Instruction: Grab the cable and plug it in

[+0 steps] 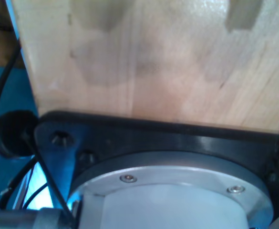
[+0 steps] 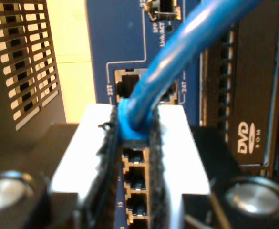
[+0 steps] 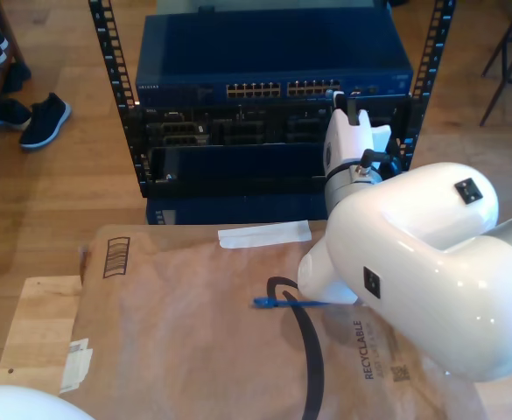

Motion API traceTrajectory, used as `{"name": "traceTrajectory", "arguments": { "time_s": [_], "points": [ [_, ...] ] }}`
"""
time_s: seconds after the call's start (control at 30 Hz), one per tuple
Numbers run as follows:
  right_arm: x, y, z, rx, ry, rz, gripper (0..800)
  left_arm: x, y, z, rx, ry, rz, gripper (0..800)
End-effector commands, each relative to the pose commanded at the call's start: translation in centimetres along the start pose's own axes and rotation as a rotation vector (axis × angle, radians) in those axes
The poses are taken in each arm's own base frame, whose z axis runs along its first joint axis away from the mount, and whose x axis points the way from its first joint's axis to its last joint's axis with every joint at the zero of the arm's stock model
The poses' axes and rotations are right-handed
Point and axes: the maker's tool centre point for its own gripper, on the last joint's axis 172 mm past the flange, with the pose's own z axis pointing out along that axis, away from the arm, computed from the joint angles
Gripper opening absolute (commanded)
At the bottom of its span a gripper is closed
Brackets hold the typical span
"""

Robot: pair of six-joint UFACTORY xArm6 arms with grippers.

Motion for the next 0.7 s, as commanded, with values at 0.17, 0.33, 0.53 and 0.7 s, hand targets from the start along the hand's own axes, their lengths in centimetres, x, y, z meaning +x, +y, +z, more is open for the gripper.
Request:
{"name": "traceTrajectory", "arguments": {
  "time_s": [0.17, 0.33, 0.53, 0.7],
  "points": [
    [0.9, -0.1, -0.3, 0.002, 0.047, 0.02, 0, 0.0, 0.0, 0.0, 0.0, 0.0, 0.0, 799],
    [1.2, -0.8, -0.6, 0.03, 0.066, 0.026, 0, -0.1, 0.0, 0.1, 0.0, -0.002, 0.0, 799],
    [1.4, -0.8, -0.3, 0.034, 0.084, 0.037, 0, 0.0, 0.0, 0.1, 0.0, 0.0, 0.0, 799],
    [1.3, -0.7, 0.1, 0.041, 0.09, 0.044, 0, 0.0, 0.0, 0.0, 0.0, 0.0, 0.0, 799]
  ]
}}
